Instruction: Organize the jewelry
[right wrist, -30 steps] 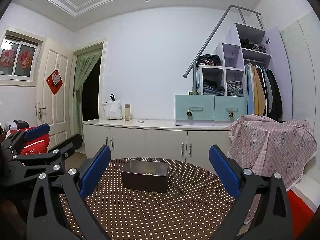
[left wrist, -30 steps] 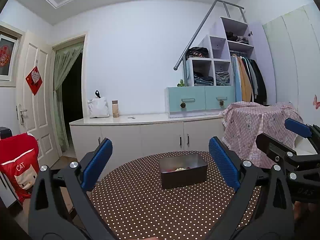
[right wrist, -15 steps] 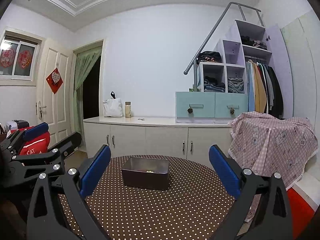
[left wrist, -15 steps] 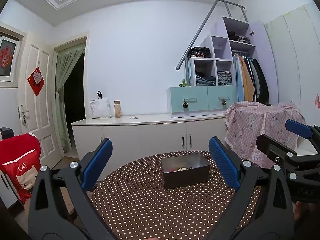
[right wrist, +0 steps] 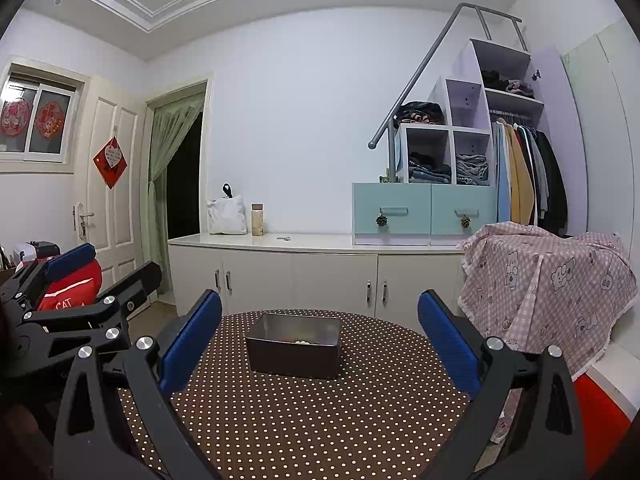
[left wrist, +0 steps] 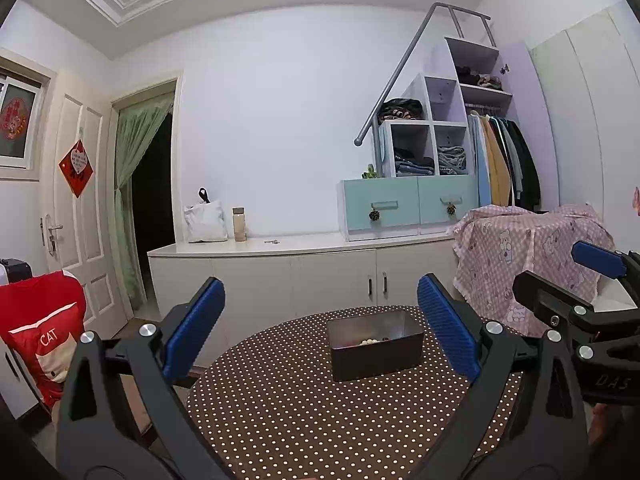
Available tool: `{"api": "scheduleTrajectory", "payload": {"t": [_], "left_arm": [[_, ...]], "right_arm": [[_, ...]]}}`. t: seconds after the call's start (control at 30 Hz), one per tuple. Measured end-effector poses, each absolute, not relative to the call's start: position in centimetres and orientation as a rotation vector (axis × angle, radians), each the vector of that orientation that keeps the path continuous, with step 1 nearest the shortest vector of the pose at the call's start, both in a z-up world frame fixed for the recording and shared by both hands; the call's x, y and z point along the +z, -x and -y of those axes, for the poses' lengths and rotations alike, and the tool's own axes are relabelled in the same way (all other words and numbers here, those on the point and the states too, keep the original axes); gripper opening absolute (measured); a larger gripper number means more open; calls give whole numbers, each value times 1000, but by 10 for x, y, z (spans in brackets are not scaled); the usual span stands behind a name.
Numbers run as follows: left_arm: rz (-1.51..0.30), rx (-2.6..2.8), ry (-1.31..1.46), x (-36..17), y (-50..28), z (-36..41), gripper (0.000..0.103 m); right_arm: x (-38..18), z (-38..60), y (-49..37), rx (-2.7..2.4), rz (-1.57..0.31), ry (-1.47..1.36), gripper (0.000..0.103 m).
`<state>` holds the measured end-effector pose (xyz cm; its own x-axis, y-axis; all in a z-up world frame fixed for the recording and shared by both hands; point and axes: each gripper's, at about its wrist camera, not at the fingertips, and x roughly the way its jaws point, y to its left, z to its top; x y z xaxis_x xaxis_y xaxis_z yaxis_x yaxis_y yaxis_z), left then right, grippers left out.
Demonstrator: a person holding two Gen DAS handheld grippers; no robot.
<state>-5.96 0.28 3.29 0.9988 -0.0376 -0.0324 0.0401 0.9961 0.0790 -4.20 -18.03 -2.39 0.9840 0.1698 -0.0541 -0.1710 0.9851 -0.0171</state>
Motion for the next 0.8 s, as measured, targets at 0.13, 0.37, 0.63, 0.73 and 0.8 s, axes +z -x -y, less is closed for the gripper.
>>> {"api": "scheduleTrajectory", "payload": {"t": [0.13,0.37,0.63,0.73,0.8], "left_arm": [[-22,-34,-83,32,60,-2,95],[-22,-29,-85,32,62,-2,95],[-27,-29,-86,32,62,-2,95],[-29,-29,-87,32,61,-2,95],[-29,-29,-87,32,60,-2,95]], "right_arm": [[-25,180,43,174,-53,20,95],[-26,178,44,178,-55,18,95],[-28,178,45,177,-58,17,95],[-29,177,45,176,-61,15,95],[-29,176,45,176,-61,15,95]]}}
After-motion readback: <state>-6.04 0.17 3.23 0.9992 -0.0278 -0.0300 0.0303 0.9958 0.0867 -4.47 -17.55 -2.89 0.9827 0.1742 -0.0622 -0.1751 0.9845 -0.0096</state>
